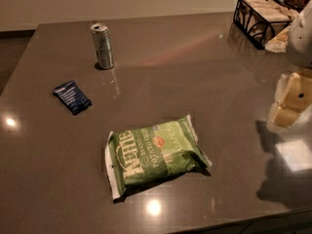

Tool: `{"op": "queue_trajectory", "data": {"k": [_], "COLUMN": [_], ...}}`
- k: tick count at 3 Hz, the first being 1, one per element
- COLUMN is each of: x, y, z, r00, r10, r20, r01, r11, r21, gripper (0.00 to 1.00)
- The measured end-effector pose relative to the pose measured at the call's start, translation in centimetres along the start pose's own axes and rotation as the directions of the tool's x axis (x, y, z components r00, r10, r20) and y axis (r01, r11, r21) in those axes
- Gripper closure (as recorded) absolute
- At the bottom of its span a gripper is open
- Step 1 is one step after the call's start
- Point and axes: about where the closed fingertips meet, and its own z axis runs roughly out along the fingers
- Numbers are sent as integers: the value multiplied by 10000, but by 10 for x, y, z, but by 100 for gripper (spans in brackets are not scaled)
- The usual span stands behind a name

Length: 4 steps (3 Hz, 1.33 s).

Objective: Move green jalapeno chip bag near redbull can

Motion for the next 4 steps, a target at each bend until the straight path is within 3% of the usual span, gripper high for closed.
{"op": "queue_trajectory", "data": {"k": [2, 3, 4], "x": [-11, -45, -66], "y": [-1, 21, 49], "z": [0, 13, 32], "r00": [9993, 9882, 9719], "r10": [-346, -1322, -2089], "r20": [167, 768, 1081], "r01": [349, 1354, 2175], "r11": [9992, 9901, 9732], "r21": [-199, -381, -751], "gripper": [0, 0, 0]}}
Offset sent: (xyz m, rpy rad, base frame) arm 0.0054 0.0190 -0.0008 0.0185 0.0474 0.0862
